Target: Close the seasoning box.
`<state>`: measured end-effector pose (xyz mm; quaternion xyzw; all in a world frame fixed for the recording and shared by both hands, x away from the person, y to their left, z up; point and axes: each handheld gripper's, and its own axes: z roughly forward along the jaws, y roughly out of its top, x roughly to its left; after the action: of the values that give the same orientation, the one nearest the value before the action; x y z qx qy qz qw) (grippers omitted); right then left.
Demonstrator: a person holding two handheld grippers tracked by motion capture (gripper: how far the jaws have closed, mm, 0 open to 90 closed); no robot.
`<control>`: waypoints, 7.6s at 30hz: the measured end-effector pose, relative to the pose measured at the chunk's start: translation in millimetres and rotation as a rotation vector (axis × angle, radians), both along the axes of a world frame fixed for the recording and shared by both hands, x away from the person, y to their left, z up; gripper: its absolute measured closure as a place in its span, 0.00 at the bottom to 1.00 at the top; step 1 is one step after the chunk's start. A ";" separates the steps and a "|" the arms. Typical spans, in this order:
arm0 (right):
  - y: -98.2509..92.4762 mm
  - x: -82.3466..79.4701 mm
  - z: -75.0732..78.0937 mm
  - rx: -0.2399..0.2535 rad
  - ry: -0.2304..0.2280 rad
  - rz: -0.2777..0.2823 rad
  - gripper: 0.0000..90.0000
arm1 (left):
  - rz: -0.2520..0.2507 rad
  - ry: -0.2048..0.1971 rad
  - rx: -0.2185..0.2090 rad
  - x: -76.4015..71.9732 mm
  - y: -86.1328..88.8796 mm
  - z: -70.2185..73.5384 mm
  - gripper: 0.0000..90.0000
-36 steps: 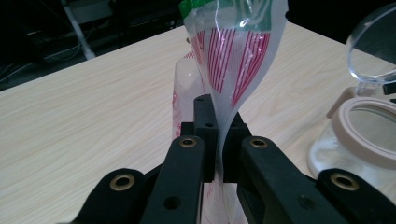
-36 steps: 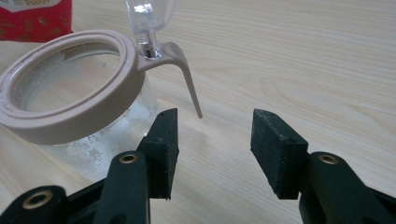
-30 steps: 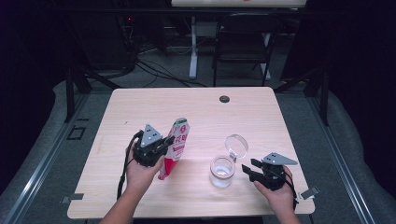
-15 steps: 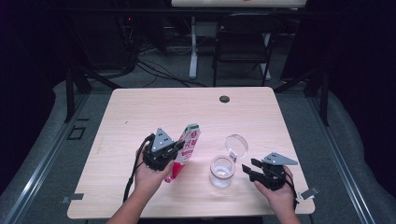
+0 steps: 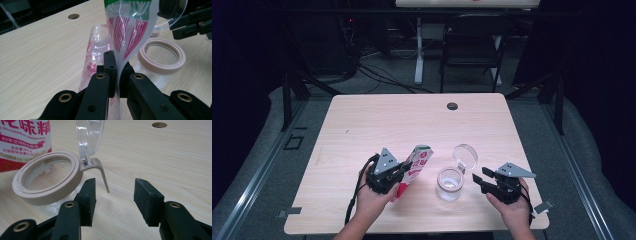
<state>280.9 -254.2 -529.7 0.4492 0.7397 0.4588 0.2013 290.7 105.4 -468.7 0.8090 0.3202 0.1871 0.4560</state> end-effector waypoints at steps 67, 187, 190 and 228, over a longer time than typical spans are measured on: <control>90.7 -2.9 51.0 -0.036 -0.033 0.373 0.84 | -0.039 0.067 -0.057 -26.2 4.3 -43.8 0.96; 130.5 -9.3 57.7 -0.076 -0.062 0.477 1.00 | 0.112 0.213 0.053 -20.2 7.8 -117.9 0.25; 130.0 -9.4 57.4 -0.078 -0.061 0.475 1.00 | 0.116 0.216 0.061 -20.0 6.1 -118.3 0.27; 126.4 -9.3 54.3 -0.074 -0.066 0.470 1.00 | 0.164 0.162 0.131 -22.6 -0.2 -118.5 0.48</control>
<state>271.6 -127.8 -475.5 0.2419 0.8332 0.4800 0.1295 268.1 105.3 -587.2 0.8206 0.4082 0.1781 0.3581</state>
